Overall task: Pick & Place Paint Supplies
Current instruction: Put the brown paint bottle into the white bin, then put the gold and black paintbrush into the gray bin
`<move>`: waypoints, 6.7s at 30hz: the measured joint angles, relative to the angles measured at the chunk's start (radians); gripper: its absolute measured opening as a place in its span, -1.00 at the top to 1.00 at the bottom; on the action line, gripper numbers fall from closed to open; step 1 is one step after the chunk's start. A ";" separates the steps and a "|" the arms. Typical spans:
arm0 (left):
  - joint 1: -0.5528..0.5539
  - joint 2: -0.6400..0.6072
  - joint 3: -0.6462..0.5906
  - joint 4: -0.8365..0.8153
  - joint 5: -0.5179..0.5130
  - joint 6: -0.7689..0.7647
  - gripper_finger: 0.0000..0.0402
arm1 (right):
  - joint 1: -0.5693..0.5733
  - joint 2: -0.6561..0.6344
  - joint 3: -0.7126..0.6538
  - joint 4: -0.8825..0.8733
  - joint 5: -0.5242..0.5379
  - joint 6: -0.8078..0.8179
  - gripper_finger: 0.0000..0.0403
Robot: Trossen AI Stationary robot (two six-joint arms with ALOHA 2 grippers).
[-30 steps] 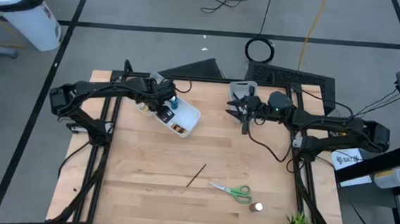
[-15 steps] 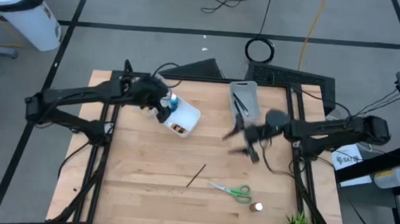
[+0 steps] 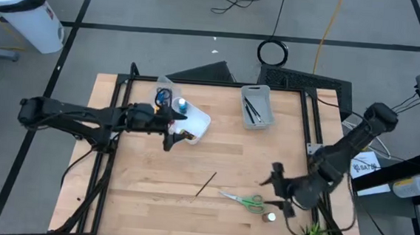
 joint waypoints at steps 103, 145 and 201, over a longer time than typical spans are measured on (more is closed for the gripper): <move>-0.070 0.650 0.390 0.261 0.252 0.210 0.45 | -0.678 0.356 -0.175 0.999 -0.332 -0.295 0.61; -0.059 0.493 0.380 0.135 -0.005 0.204 0.37 | -0.670 0.343 -0.201 0.971 -0.329 -0.233 0.03; 0.146 0.434 -0.184 0.778 -0.003 0.046 -0.93 | -0.685 0.343 -0.205 0.985 -0.323 -0.235 -0.28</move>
